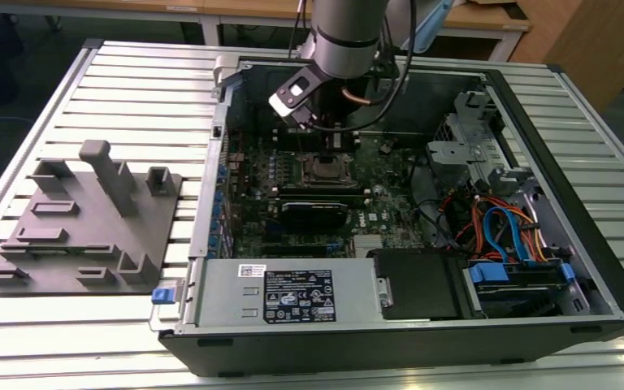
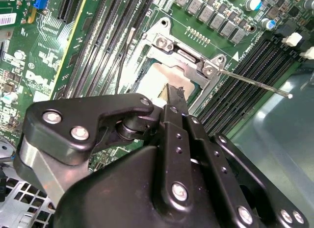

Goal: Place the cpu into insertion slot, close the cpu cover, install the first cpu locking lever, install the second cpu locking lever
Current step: 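Install the first cpu locking lever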

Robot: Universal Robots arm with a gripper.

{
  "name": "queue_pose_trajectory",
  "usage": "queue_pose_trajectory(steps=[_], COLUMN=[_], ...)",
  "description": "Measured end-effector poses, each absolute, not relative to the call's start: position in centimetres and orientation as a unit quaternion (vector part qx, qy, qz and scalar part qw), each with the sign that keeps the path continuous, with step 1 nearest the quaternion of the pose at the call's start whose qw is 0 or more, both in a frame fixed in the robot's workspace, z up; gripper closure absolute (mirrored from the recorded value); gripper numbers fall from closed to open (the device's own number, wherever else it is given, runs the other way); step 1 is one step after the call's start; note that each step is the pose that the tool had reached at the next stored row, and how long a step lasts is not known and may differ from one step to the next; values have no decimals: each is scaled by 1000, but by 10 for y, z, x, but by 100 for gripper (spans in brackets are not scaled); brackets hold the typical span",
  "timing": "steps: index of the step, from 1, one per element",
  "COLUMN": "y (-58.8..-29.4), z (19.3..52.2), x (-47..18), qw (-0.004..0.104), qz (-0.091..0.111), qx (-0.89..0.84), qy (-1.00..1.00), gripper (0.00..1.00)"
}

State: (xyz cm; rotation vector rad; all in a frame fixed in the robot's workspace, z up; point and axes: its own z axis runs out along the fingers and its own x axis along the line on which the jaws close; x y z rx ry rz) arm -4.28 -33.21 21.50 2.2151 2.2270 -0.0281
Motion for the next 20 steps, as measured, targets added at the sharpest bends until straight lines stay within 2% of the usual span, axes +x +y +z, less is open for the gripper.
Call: queue_pose_trajectory(steps=[20], y=[-332], z=[223], x=[-43], qw=[0], qz=[-9], qx=[705], qy=[709], gripper=[90])
